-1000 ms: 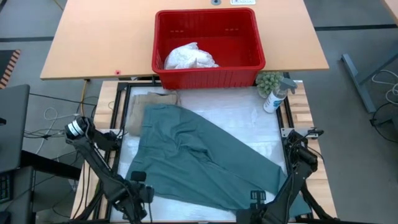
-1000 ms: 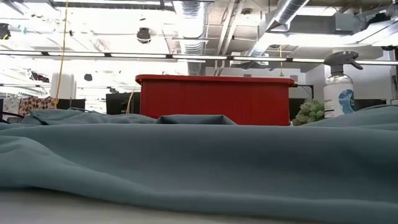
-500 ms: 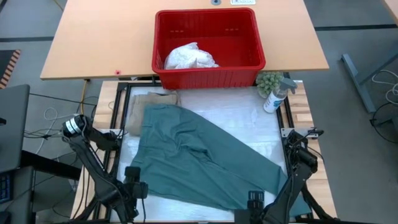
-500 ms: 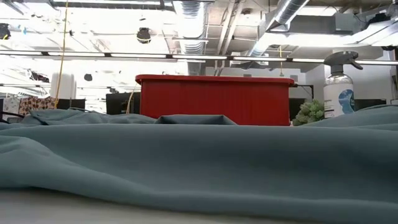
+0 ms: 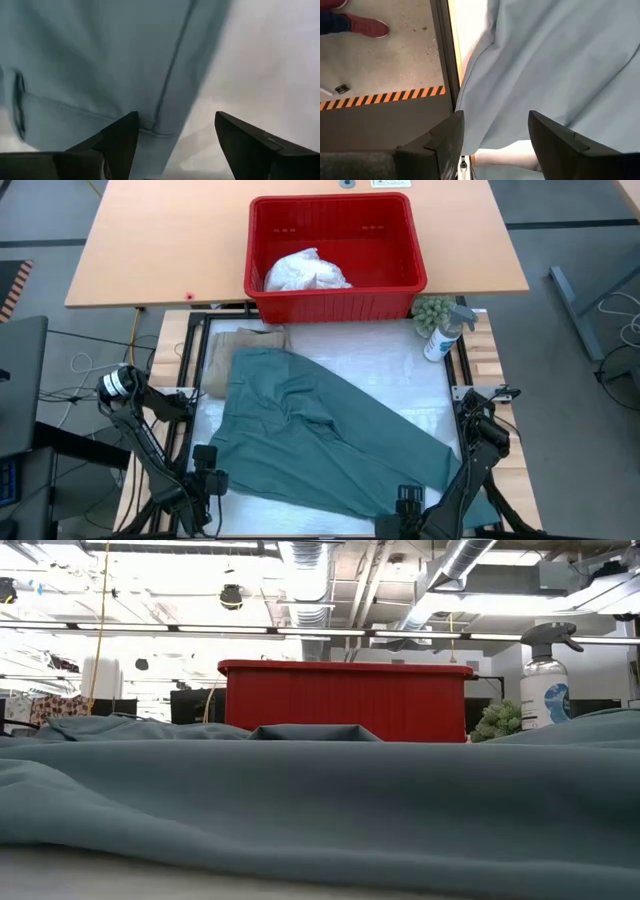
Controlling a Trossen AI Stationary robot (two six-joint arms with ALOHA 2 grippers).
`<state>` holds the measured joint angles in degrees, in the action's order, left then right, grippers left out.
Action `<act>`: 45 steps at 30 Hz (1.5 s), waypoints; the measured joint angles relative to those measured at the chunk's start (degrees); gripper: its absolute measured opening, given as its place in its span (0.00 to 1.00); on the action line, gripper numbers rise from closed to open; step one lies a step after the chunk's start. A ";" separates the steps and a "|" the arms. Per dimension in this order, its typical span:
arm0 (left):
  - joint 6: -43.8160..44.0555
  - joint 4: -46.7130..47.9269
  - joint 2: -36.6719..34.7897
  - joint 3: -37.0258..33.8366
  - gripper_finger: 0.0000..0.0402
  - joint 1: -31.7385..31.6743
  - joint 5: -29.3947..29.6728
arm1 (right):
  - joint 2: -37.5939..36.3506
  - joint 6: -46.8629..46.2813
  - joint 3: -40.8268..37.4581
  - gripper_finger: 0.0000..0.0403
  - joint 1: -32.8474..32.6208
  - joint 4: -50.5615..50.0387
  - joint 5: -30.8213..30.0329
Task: Fold Laundry from Bin
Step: Fold the blue pants in the red bin
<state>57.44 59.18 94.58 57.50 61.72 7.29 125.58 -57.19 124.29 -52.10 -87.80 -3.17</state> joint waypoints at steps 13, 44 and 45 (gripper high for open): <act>2.19 -1.38 -0.19 4.90 0.03 -2.14 -14.13 | 0.02 -4.32 0.00 0.61 -0.35 0.03 0.30; -5.63 -6.29 -0.11 6.14 0.44 2.05 4.93 | 0.34 -9.00 -9.80 0.61 -4.14 21.52 -6.32; -6.19 -6.23 -0.11 6.14 0.47 2.03 4.56 | 0.33 -8.97 -10.13 0.61 -4.13 22.13 -5.73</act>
<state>51.25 52.94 94.48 63.64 63.75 11.84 125.91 -66.16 114.16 -56.23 -65.67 -8.90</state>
